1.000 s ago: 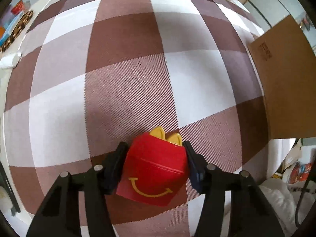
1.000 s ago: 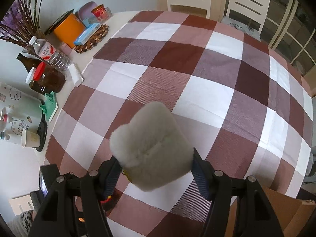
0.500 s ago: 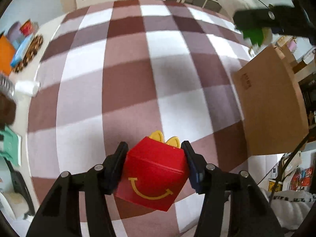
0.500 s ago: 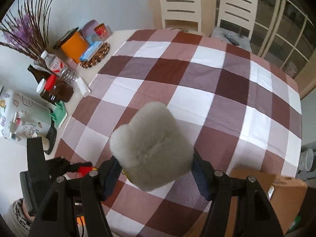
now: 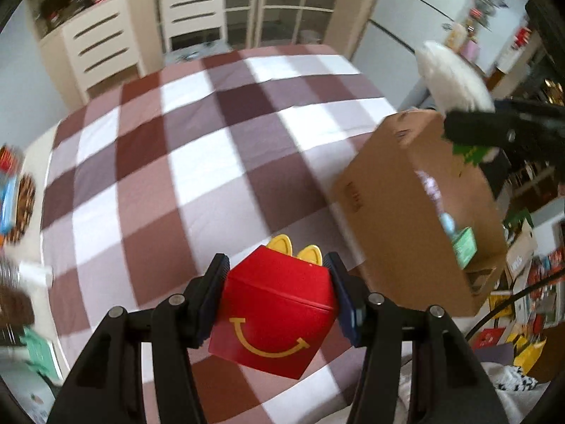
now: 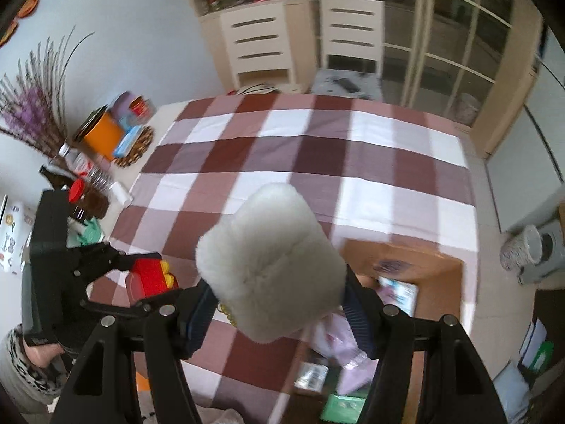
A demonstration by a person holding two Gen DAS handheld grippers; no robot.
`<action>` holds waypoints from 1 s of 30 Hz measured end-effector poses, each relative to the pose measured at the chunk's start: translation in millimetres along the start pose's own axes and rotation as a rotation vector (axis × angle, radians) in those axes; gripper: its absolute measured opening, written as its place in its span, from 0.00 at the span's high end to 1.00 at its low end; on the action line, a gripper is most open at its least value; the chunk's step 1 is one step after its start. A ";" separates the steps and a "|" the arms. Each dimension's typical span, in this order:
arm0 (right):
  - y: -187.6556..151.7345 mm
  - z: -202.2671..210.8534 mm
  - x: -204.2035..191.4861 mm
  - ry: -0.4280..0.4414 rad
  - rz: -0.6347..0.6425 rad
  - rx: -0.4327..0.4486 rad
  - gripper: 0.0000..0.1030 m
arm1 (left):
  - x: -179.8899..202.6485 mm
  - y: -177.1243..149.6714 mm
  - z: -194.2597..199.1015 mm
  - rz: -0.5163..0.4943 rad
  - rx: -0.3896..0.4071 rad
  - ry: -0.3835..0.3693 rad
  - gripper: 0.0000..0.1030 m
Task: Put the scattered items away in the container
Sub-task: 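Carry the red toy box and white plush over the cardboard box with both tools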
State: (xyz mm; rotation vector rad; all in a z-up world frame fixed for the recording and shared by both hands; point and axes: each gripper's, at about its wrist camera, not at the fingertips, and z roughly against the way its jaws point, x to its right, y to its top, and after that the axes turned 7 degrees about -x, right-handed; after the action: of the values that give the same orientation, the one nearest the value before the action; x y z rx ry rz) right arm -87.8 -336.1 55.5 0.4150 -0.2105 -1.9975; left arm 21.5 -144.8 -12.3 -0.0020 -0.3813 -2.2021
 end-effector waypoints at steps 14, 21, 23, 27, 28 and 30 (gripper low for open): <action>-62.1 35.3 77.5 -0.036 -0.170 0.039 0.35 | 116.5 65.2 3.5 -0.237 0.026 -0.037 0.46; -89.9 41.9 105.4 -0.043 -0.228 0.038 0.35 | 161.8 83.7 -7.7 -0.295 0.015 -0.052 0.46; -96.0 42.4 111.0 -0.044 -0.236 0.034 0.35 | 172.1 87.9 -11.2 -0.291 0.013 -0.051 0.46; -105.1 40.2 116.6 -0.037 -0.244 0.025 0.35 | 189.7 96.1 -17.0 -0.300 0.008 -0.054 0.46; -107.0 39.6 116.9 -0.035 -0.243 0.023 0.35 | 193.9 98.5 -18.3 -0.304 0.006 -0.053 0.46; -111.1 37.6 117.7 -0.029 -0.240 0.017 0.35 | 199.8 102.4 -18.6 -0.311 0.009 -0.051 0.46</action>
State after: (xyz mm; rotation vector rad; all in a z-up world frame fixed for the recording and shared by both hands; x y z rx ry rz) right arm -241.9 -392.9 30.9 0.4395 -0.2033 -2.2393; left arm -19.7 -363.1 24.9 0.0068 -0.4444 -2.5114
